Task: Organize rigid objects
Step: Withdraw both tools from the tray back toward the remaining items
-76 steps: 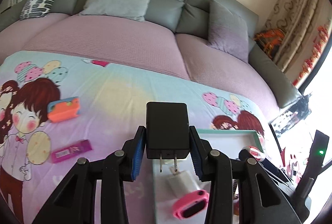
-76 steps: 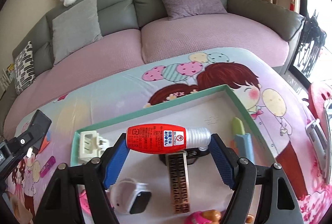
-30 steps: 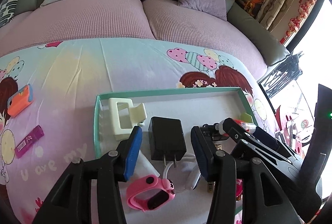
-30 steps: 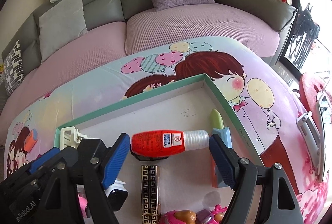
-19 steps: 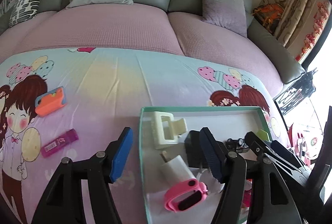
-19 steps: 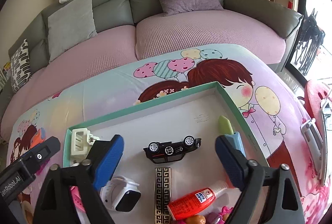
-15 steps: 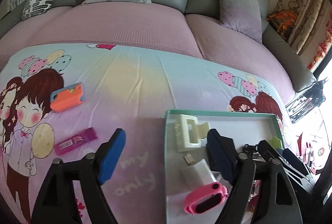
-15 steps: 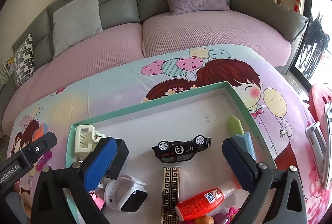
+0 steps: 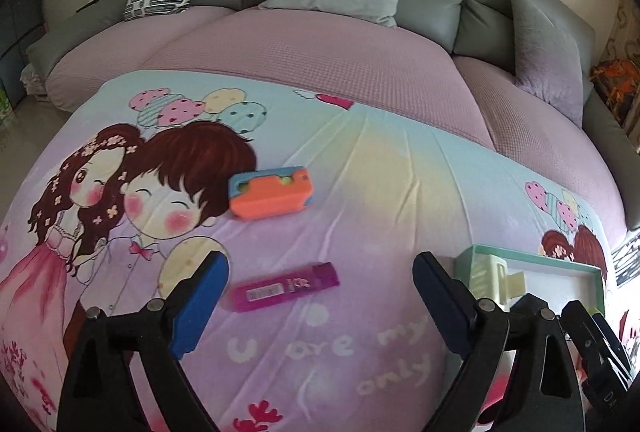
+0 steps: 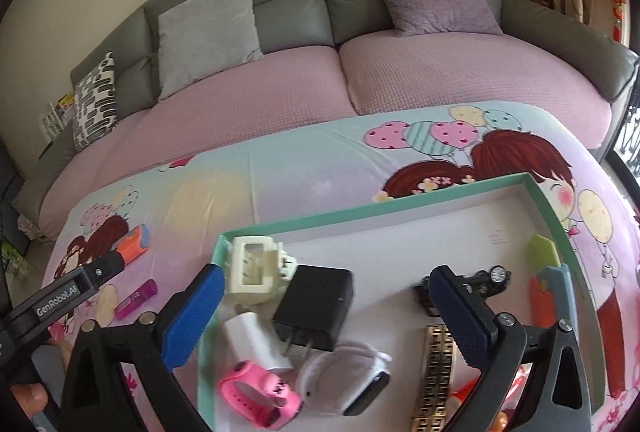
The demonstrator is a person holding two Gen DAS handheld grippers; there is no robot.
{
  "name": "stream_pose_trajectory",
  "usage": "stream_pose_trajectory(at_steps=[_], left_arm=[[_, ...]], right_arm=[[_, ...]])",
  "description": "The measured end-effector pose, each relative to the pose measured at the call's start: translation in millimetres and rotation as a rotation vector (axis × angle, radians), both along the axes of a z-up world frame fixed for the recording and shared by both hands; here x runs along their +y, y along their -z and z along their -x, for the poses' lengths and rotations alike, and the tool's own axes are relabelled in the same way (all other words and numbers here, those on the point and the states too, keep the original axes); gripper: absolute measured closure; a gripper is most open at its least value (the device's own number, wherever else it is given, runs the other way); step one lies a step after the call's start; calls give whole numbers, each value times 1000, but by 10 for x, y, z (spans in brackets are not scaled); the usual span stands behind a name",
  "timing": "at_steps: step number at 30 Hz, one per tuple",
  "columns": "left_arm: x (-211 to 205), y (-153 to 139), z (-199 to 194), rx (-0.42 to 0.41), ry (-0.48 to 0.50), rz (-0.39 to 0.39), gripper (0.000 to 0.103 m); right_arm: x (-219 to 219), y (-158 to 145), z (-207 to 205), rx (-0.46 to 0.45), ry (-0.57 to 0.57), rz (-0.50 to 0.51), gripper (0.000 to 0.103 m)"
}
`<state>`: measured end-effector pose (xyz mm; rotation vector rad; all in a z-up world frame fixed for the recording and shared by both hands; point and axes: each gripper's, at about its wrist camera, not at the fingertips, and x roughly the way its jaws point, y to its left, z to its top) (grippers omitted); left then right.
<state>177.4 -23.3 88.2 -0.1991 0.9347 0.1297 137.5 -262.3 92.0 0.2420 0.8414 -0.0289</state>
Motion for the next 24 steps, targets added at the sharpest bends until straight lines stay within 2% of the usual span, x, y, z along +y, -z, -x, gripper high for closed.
stream_pose_trajectory(at_steps=[4,9,16,21,24], left_arm=[[359,-6,82,-3,-102,-8,9],[707,25,185,-5,-187,29,9],[964,142,235,8,-233,95,9],[1139,291,248,52,-267,97,9],[1265,372,277,75,-301,97,9]], right_arm=[[329,-23,-40,-36,-90,-15,0],[683,12,-107,-51,-165,-33,0],[1151,134,-187,-31,-279,-2,0],[1487,284,-231,12,-370,24,0],[1744,393,-270,40,-437,72,0]])
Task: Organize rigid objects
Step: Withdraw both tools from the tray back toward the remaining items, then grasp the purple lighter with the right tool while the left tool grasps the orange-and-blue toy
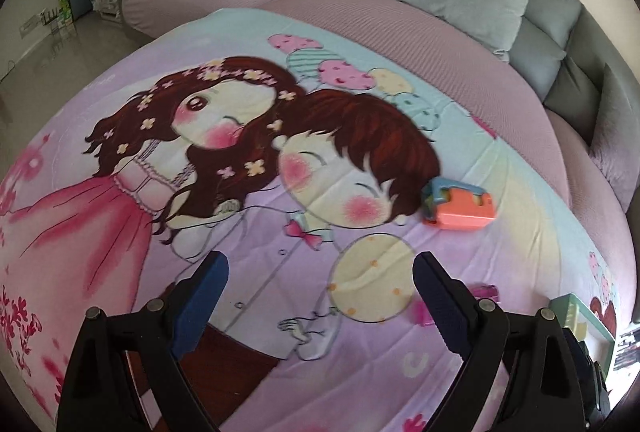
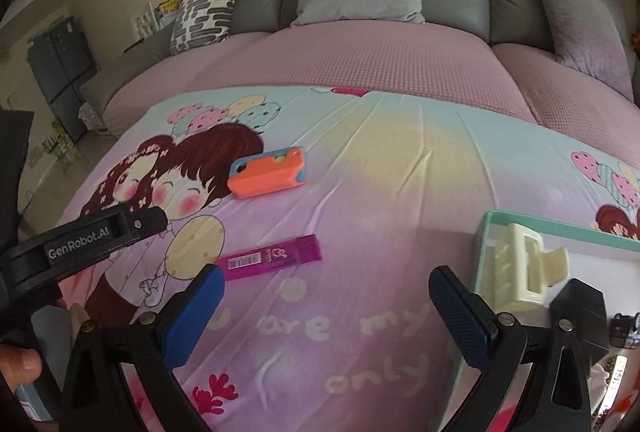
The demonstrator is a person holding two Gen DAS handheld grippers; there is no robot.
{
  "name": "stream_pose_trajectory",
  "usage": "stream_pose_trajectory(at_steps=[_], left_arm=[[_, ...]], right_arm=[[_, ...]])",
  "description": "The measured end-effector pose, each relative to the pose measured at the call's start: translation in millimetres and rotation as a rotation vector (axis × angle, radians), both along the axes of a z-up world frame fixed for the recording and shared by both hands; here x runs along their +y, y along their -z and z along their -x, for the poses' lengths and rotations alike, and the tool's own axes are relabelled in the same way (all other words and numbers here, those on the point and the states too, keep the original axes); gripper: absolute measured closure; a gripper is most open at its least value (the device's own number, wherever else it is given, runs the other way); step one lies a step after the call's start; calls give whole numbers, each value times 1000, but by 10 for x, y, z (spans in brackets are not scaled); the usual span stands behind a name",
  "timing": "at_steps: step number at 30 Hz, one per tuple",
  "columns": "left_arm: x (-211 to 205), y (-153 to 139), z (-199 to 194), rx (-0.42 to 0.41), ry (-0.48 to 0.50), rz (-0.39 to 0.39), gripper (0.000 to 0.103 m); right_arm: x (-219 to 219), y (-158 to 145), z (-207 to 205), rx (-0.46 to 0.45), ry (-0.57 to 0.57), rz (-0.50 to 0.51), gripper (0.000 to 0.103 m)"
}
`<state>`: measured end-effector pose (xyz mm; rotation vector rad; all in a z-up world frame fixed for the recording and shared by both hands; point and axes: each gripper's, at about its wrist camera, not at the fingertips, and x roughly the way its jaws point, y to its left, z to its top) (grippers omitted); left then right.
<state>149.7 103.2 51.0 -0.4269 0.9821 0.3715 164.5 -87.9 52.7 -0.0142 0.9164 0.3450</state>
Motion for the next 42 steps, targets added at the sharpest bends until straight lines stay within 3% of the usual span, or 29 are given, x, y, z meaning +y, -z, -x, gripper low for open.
stream_pose_trajectory(at_steps=[5,9,19,25,30,37,42], left_arm=[[177,136,23,32,-45,11,9],[226,211,-12,36,-45,39,9],[229,248,-75,31,-36,48,9],[190,276,-145,33,-20,39,9],[103,298,-256,31,4,36,9],[-68,286,-451,-7,74,64,9],[-235,234,-628,-35,148,60,9]], right_arm=[[317,242,-58,35,-66,92,0],[394,383,-104,61,-71,111,0],[528,399,-159,36,-68,124,0],[515,397,-166,26,-54,128,6],[441,378,-177,8,-34,127,19],[209,371,-270,-2,68,109,20],[179,356,-287,-12,81,93,20]])
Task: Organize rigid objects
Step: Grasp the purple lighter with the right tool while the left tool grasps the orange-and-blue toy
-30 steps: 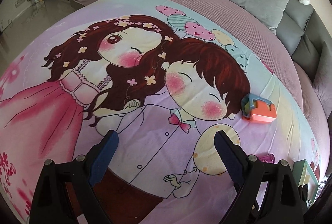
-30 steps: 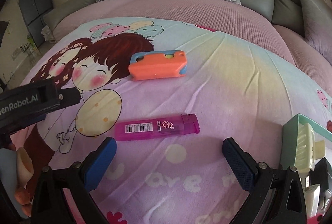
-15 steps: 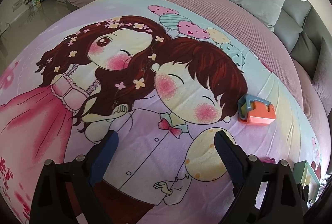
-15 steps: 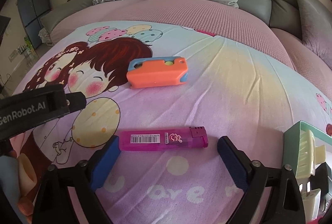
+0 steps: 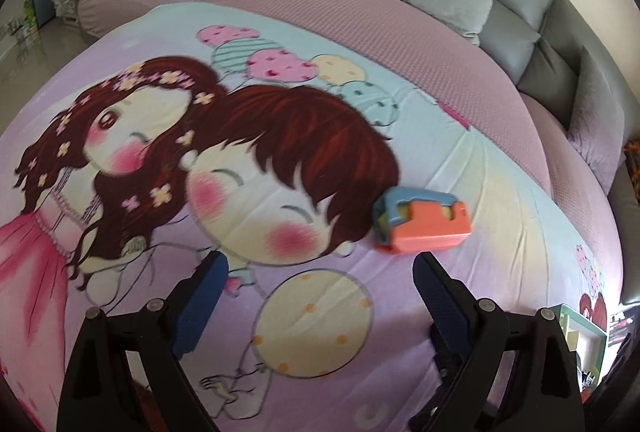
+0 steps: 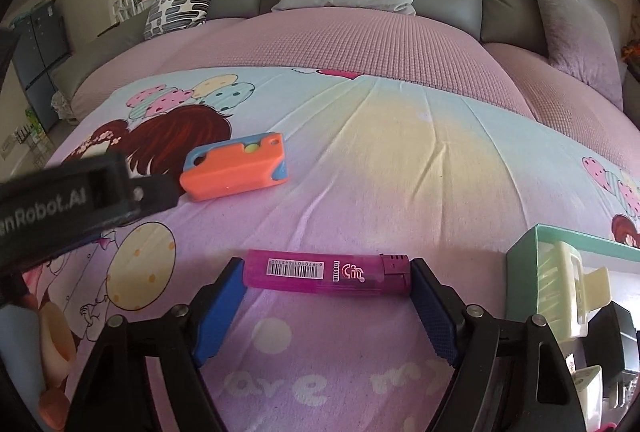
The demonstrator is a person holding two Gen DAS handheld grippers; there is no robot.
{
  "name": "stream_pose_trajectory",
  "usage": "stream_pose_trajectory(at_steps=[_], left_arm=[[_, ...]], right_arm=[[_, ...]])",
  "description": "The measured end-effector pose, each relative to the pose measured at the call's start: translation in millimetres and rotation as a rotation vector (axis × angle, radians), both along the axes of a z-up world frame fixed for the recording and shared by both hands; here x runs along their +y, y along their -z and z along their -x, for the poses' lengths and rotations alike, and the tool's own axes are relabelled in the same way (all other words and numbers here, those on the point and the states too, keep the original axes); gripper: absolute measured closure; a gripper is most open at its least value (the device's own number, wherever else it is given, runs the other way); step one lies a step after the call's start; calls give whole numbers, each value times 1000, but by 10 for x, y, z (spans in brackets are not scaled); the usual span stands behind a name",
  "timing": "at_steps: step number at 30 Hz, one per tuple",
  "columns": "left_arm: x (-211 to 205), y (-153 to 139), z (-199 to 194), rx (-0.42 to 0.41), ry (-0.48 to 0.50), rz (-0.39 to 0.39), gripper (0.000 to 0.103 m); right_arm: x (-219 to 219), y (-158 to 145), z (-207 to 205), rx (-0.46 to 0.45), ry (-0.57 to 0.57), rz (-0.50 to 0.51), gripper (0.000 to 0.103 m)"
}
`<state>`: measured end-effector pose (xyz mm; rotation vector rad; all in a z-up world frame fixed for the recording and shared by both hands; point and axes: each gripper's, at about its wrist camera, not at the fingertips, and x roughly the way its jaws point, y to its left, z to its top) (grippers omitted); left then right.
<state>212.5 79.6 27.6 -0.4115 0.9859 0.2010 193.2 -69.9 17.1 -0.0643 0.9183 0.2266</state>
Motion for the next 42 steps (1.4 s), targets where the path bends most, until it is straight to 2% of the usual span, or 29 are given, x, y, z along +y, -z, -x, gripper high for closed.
stream_pose_trajectory(at_steps=[10,14,17,20,24,26,29,33,37,38,42], left_arm=[[-343,-208,-316,-79,162,-57,9],[-397,-171,-368,-64,194,-52,9],[-366,-161,-340,-46,191,-48,9],[-282,-167,-271,-43,171,-49,9],[-131,-158,-208,-54,119,-17,9],[-91,-150,-205,-61,99,1,9],[-160,-113,-259,-59,126,1,9],[-327,-71,-364,-70,185,16,9],[-491,-29,-451,-53,214,-36,10],[-512,-9,-469,-48,217,-44,11],[-536,65,-521,-24,208,-61,27]], right_arm=[[-47,-17,-14,0,2,-40,20],[-49,-17,-15,1,5,-35,20],[-46,-26,-9,-2,5,-31,20],[-81,-104,11,-16,9,-74,20],[-71,-328,106,-130,28,12,20],[-93,-404,117,-153,46,50,20],[-182,-440,66,-162,90,100,20],[-424,-472,7,-122,153,27,20],[-505,-499,-3,-121,165,-9,20],[-501,-506,0,-124,164,-10,20],[-505,-507,-1,-121,161,-11,20]])
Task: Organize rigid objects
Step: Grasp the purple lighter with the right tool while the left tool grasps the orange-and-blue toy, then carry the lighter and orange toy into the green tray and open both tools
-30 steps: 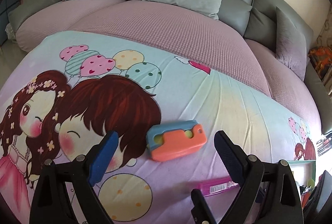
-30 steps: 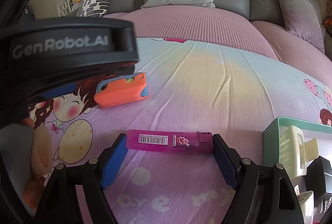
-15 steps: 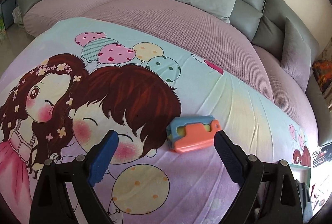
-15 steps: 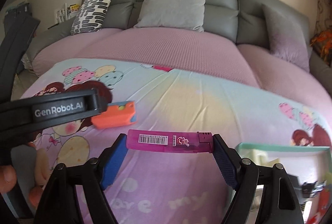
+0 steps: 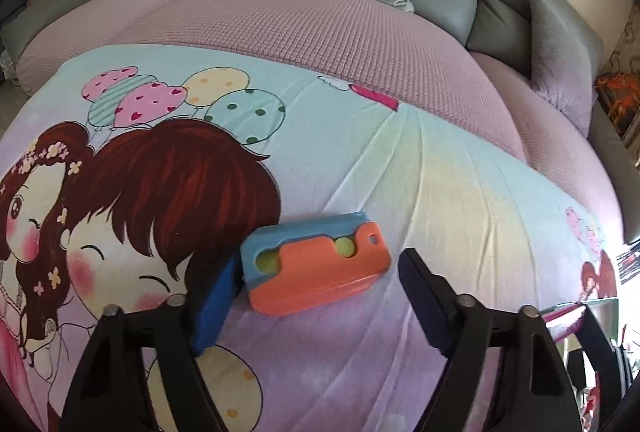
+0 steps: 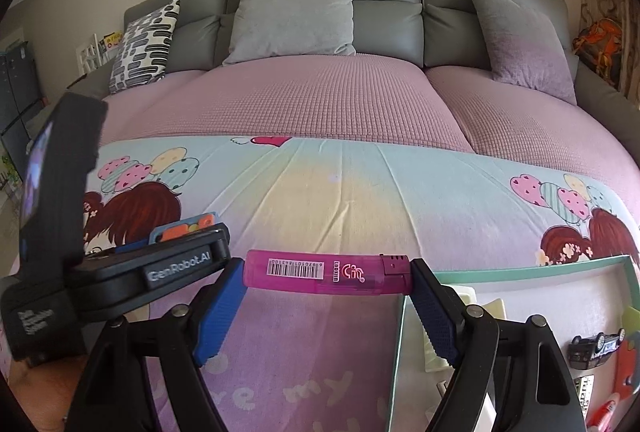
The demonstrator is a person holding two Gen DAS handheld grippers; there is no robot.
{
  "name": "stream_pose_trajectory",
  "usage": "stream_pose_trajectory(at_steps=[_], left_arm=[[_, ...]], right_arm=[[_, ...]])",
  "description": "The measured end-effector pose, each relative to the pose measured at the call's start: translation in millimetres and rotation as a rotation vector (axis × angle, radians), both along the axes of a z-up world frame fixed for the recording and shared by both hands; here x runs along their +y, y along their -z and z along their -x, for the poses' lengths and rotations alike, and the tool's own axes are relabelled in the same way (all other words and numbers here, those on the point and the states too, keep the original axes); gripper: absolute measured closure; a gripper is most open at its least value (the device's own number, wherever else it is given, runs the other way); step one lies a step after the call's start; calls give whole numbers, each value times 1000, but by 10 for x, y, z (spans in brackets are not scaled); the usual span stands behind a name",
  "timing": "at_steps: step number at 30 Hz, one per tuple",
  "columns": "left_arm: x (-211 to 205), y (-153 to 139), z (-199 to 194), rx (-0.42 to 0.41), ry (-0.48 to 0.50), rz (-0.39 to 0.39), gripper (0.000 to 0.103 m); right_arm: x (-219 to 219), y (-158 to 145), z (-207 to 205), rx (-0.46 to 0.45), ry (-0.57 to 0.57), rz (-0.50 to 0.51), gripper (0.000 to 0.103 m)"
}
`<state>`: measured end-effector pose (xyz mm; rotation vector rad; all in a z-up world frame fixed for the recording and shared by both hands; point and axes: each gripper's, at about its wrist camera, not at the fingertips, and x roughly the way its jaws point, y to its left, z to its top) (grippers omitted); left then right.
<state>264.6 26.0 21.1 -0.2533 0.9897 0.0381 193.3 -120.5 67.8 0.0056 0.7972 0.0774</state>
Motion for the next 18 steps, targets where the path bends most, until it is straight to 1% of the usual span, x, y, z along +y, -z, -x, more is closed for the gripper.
stream_pose_trajectory(at_steps=[2,10,12,15,18], left_arm=[[6,-5,12,-9,-2,-7,28],[58,-35,90,-29,-8,15,29],[76,-85,137,-39,-17,23,29],[95,-184,231,-57,-29,32,29],[59,-304,371,-75,-27,37,29]], right_arm=[[-1,9,-7,3,-2,-6,20],[15,7,2,6,-6,3,20],[8,-14,10,4,-7,4,20],[-7,-80,59,-16,2,41,20],[-81,-150,112,-13,11,23,20]])
